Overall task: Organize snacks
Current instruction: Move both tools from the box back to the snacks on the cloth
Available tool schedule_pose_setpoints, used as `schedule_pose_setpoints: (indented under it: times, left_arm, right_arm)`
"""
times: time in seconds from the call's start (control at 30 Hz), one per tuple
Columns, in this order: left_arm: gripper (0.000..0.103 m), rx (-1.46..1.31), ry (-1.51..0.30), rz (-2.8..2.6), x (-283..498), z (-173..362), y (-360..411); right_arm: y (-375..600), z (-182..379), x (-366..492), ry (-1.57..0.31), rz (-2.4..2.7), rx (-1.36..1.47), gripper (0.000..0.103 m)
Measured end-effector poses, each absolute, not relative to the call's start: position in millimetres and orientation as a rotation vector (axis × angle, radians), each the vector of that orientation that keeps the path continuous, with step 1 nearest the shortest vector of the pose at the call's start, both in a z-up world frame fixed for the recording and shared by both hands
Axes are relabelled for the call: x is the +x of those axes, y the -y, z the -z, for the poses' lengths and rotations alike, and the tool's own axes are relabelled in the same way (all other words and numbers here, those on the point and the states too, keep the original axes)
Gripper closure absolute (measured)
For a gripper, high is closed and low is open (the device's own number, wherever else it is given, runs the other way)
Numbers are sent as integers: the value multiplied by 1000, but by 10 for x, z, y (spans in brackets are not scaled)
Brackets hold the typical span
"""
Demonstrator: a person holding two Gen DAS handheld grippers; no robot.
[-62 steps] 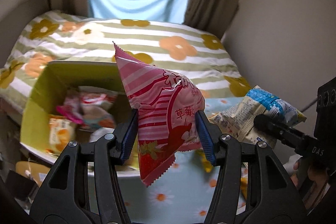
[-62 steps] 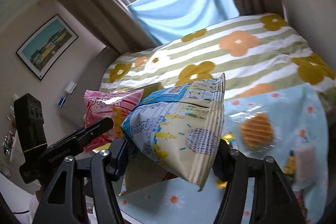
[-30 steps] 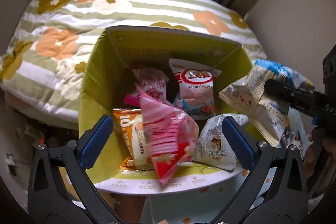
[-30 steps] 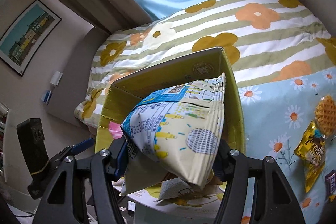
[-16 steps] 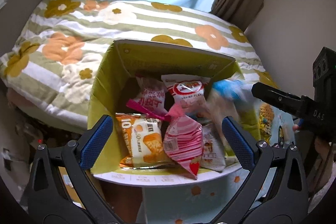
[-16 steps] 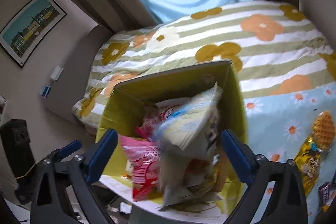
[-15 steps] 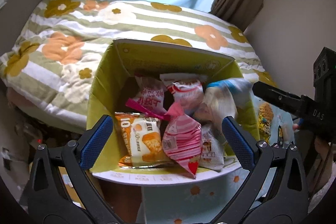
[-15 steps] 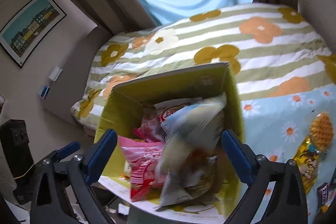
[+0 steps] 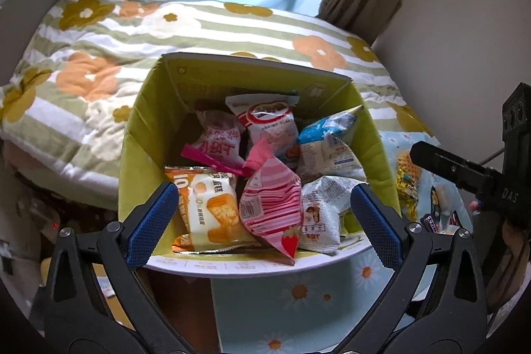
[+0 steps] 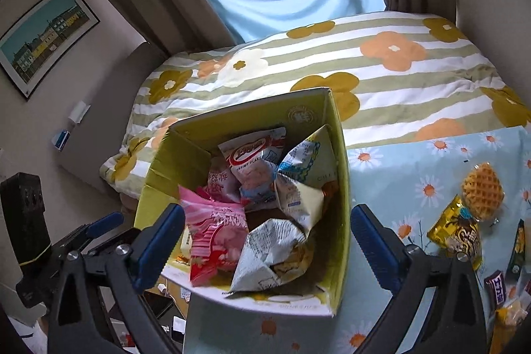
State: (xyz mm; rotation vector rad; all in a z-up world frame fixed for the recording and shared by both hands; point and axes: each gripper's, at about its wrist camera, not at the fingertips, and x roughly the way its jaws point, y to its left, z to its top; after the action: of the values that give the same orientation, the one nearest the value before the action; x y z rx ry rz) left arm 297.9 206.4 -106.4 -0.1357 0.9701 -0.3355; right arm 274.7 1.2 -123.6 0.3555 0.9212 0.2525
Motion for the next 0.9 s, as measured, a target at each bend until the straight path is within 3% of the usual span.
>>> schedule_pose_setpoints:
  times: [0.47, 0.9]
  left_arm:
    - [1, -80, -941, 452, 2806, 964, -1676]
    - [1, -37, -966, 537, 2352, 958, -257]
  right_arm:
    - [255, 1175, 2336, -870, -174, 397, 3]
    - [1417, 1098, 1695, -842, -66, 342, 4]
